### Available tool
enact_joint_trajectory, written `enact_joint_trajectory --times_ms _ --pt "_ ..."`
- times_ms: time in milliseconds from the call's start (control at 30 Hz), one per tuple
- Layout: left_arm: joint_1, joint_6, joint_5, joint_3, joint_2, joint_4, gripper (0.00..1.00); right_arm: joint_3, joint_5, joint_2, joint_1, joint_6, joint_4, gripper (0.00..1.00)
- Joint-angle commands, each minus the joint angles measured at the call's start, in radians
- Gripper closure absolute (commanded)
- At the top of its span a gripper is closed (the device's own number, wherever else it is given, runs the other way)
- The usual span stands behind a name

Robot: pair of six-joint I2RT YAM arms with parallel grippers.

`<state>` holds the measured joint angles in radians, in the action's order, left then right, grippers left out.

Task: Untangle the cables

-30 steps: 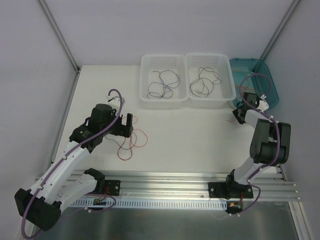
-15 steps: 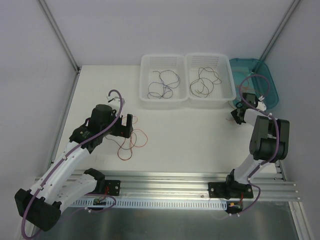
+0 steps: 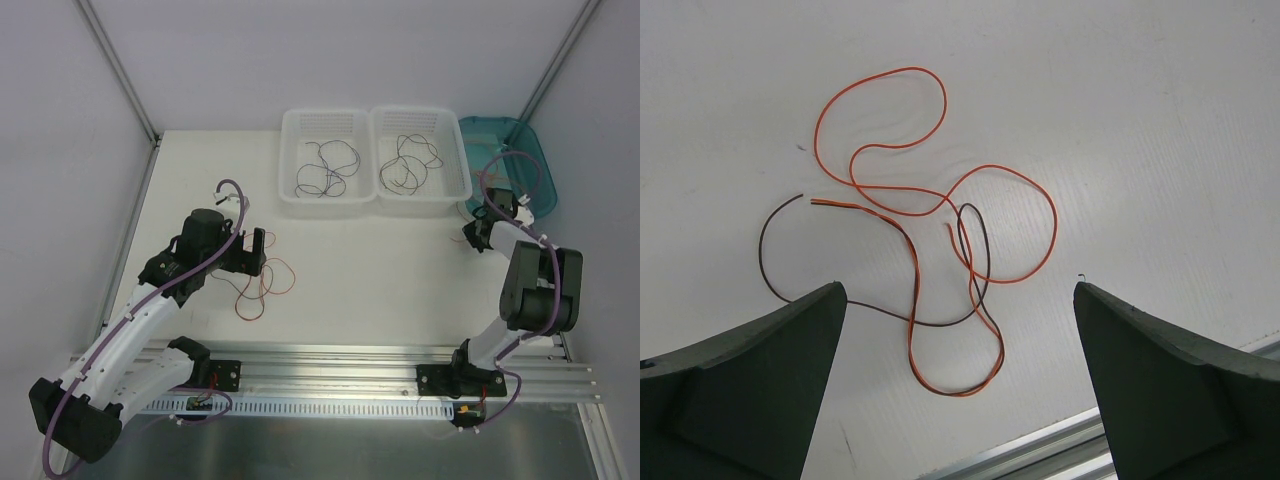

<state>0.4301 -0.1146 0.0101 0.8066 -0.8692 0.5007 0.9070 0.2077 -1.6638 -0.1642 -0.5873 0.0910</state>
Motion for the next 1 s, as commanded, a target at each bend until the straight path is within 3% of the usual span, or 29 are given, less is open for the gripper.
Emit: enact_joint_trajectory --times_ms 0,200,400,600,800,867,967 --pt "-0.007 0.004 -0.006 -0.003 0.018 -0.013 0.01 -0.003 -0.010 0.156 0.008 0.030 0.059 0.99" --pt "-0.007 0.006 -0.004 -0.003 0.015 -0.013 0.01 0.108 -0.030 0.303 0.012 0.098 0.168 0.99" --pt "-0.007 0.006 0.004 -0.006 0.013 -0.013 0.01 0.354 0.006 0.316 -0.003 0.207 0.205 0.99" --pt "-0.007 0.006 0.002 -0.007 0.001 -0.013 0.01 0.652 -0.004 0.145 -0.055 0.294 0.213 0.99" --pt "-0.007 0.007 0.013 -0.010 -0.022 -0.013 0.01 0.796 -0.048 -0.075 -0.101 0.322 0.197 0.99" --pt "-0.007 0.007 0.013 -0.010 -0.030 -0.013 0.01 0.836 -0.057 -0.153 -0.112 0.317 0.216 0.96" --pt "-0.008 0.007 0.013 -0.010 -0.047 -0.014 0.01 0.842 -0.056 -0.214 -0.120 0.311 0.223 0.83"
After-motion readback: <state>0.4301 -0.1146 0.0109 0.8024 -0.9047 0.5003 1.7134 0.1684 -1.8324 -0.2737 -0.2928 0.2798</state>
